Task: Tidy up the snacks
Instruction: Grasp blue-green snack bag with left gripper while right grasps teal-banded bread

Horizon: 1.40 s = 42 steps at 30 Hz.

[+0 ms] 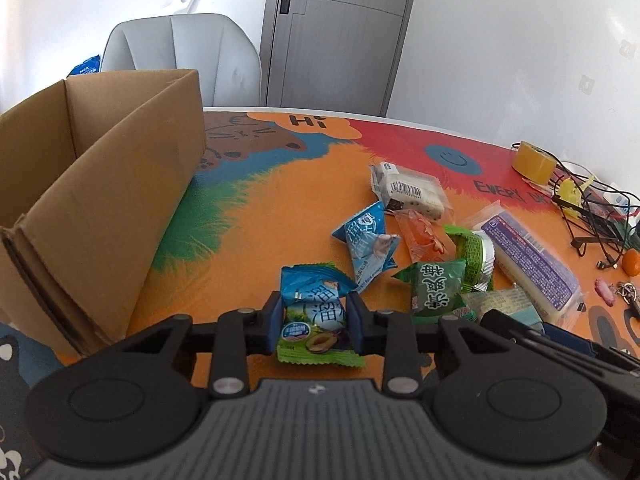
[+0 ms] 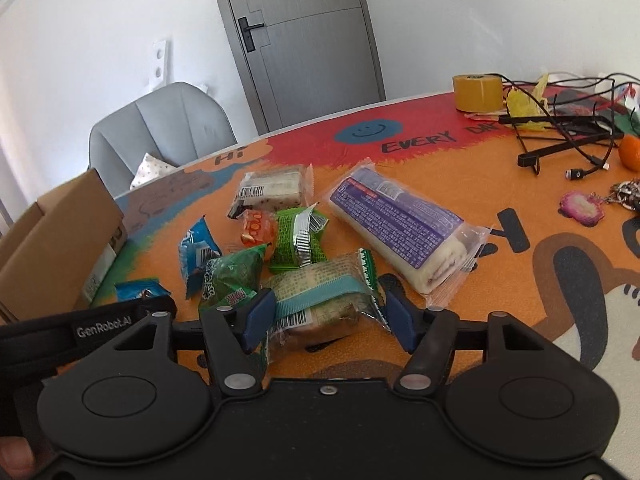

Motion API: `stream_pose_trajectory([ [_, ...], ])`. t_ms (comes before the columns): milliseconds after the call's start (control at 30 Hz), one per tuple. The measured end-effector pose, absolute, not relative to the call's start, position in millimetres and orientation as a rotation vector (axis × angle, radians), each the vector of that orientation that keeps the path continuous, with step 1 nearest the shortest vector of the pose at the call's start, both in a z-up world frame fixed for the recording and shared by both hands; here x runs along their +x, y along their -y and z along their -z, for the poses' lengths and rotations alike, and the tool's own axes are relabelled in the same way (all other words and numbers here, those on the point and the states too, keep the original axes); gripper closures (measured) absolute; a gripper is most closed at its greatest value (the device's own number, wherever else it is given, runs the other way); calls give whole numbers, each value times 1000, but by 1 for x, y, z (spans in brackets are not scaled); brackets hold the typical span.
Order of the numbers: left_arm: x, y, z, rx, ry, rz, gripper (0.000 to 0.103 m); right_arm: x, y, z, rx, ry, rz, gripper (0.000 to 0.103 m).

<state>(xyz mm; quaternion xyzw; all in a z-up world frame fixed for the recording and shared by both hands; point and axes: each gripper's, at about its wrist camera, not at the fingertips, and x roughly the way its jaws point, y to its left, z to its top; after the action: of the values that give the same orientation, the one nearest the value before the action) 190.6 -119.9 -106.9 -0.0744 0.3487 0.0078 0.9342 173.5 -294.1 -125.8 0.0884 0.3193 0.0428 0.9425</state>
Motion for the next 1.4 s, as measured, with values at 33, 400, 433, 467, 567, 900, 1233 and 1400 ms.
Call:
stream_pose_trajectory([
  [33, 189, 119, 106, -154, -710, -15, 73, 173, 292, 125, 164, -649, -83, 48],
  [400, 169, 107, 85, -170, -665, 8, 74, 159, 292, 114, 220, -637, -79, 64],
  [433, 166, 107, 82, -171, -657, 9, 74, 157, 291, 112, 225, -632, -78, 76],
  [467, 164, 105, 80, -172, -647, 10, 74, 156, 292, 109, 231, -625, -83, 79],
  [567, 158, 102, 72, -172, -629, 9, 74, 153, 291, 101, 231, -600, -89, 81],
  [900, 144, 85, 52, -180, -575, -15, 74, 141, 288, 86, 272, -544, -134, 102],
  [1233, 133, 69, 30, -196, -513, -41, 74, 135, 286, 67, 303, -498, -185, 102],
  [1400, 131, 63, 34, -198, -521, -41, 74, 143, 285, 80, 304, -588, -171, 73],
])
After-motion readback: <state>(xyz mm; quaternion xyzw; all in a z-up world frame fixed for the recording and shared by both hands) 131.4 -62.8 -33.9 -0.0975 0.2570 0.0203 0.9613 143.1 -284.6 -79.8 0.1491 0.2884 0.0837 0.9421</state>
